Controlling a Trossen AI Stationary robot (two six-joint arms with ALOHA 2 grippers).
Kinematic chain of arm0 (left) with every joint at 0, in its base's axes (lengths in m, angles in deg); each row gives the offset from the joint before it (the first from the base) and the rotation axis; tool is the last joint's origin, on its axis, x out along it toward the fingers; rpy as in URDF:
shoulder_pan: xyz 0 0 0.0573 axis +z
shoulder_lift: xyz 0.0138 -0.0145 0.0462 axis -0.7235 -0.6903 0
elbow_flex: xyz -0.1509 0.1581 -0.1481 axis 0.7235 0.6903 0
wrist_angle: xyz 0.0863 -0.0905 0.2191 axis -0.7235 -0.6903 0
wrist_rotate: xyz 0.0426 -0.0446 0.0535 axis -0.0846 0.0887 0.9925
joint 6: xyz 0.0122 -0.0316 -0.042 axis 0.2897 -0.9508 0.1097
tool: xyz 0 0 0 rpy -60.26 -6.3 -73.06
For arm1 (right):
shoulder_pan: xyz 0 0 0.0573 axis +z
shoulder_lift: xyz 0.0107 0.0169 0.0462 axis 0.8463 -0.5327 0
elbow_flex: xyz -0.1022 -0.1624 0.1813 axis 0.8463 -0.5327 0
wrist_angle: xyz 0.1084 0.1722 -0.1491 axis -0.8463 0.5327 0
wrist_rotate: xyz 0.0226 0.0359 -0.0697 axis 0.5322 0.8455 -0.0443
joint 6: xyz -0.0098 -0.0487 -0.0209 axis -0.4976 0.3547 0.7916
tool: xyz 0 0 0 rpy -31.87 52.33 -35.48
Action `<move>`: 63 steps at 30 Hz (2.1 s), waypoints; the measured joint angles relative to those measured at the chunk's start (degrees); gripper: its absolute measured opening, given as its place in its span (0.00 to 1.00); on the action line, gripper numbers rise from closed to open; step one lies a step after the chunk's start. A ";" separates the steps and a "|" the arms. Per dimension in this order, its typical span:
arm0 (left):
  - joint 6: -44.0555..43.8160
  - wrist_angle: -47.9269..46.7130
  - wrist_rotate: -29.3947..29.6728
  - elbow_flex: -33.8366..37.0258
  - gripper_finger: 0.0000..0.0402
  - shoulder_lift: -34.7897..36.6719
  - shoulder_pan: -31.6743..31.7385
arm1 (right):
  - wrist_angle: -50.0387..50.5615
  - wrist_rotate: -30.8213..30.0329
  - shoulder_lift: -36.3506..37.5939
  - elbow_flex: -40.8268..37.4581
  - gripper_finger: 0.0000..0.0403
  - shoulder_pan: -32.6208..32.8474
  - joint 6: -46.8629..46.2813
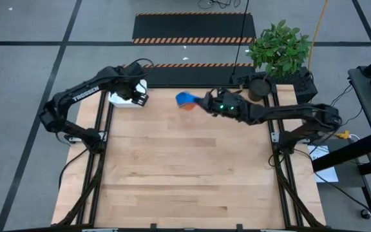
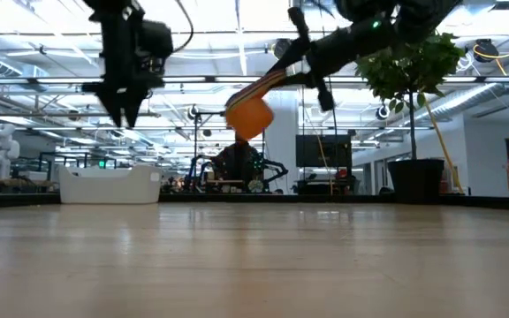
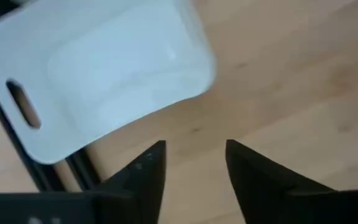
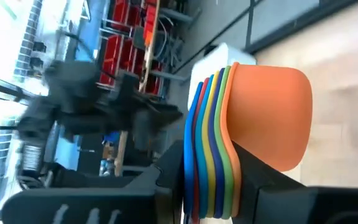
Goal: Nest measuring cups in basket
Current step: Put the nested measuring cups into the white bin
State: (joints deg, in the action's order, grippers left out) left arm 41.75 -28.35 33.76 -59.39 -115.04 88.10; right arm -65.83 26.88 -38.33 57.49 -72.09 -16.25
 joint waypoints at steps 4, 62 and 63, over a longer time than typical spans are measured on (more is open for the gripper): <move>-1.56 2.80 0.25 5.06 0.55 -0.12 2.45 | 6.26 -0.01 5.40 0.00 0.17 -1.67 1.77; -20.84 -2.69 2.14 7.36 0.55 -3.13 -8.11 | 0.79 15.25 8.20 -0.02 0.17 -12.99 6.09; -21.74 -2.17 3.38 8.29 0.55 -2.48 -7.49 | 0.82 15.25 8.20 -0.02 0.17 -12.73 6.20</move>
State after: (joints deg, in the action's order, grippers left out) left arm 20.00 -30.52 37.14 -51.09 -117.52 80.61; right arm -65.01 42.13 -30.13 57.47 -84.82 -10.05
